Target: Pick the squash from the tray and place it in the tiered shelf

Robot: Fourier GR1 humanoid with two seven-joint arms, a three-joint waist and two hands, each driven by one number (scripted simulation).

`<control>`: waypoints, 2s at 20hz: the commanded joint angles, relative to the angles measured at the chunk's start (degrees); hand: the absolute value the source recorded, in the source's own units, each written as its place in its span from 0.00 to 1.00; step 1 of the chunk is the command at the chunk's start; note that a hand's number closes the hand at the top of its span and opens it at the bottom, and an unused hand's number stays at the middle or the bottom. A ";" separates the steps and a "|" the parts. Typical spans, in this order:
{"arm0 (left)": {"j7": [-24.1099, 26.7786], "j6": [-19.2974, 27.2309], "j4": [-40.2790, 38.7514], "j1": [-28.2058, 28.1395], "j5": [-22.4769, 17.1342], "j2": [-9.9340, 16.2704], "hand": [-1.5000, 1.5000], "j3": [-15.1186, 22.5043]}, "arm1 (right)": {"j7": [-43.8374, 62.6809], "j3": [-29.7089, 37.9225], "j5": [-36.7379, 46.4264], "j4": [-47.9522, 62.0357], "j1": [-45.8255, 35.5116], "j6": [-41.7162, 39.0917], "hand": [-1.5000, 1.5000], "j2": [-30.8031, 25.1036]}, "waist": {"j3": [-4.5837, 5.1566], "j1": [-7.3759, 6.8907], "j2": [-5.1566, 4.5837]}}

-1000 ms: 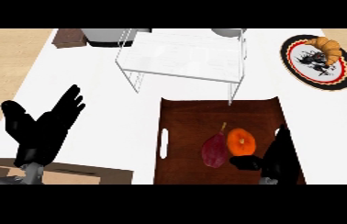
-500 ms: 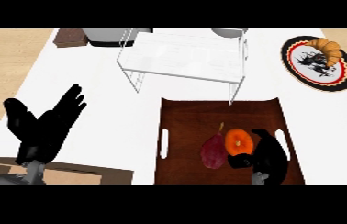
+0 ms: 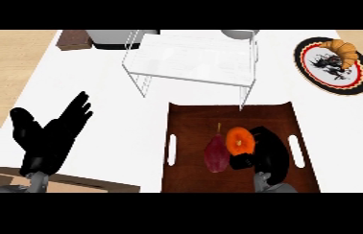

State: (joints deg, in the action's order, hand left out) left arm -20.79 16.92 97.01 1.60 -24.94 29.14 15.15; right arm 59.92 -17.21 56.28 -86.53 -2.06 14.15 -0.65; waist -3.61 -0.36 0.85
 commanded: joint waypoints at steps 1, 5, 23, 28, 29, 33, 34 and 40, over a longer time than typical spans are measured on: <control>1.65 0.67 -7.29 -2.37 0.66 -2.05 0.50 0.14 | 4.27 -1.73 2.74 0.77 -4.49 1.47 1.00 0.61 | 3.74 -0.17 -1.34; 1.12 0.68 -5.49 -1.83 -0.16 -2.45 0.50 1.01 | -1.74 -12.80 -0.56 0.40 -10.13 -0.49 1.00 0.63 | 3.64 -2.75 -1.64; -1.32 0.33 -3.90 -3.35 1.24 -2.10 0.50 0.51 | 14.29 -22.65 -1.03 -6.52 -46.60 -4.03 1.00 0.62 | 3.96 -1.13 -0.41; 0.19 1.42 -4.38 -4.71 1.42 -2.02 0.50 0.10 | 16.48 -17.18 -2.04 -6.25 -53.59 -7.93 1.00 0.61 | 3.97 0.16 -0.46; -0.25 0.66 -3.82 -4.41 0.49 -1.37 0.50 -0.41 | 17.38 -16.66 -1.78 -5.11 -55.88 -8.17 1.00 0.61 | 4.04 -0.23 -0.43; 0.84 0.59 -3.78 -5.46 0.41 -1.30 0.50 -0.52 | 17.32 -9.49 -2.94 -2.19 -62.03 -9.52 1.00 0.61 | 4.03 -0.02 -0.72; 0.32 1.16 -3.55 -5.04 0.92 -1.26 0.50 -0.21 | 16.87 -7.40 -3.52 -1.46 -64.12 -9.72 1.00 0.61 | 3.96 0.10 -0.81; -0.40 1.92 -3.83 -3.61 0.30 -1.90 0.50 -0.89 | 14.22 -0.62 -4.12 5.71 -70.69 -11.90 1.00 0.62 | 3.90 0.77 -1.26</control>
State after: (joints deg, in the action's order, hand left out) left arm -22.07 18.04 99.96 -3.56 -24.78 30.80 13.64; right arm 66.47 -21.83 52.79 -84.55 -67.70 5.04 -0.49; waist -3.20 -0.55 0.48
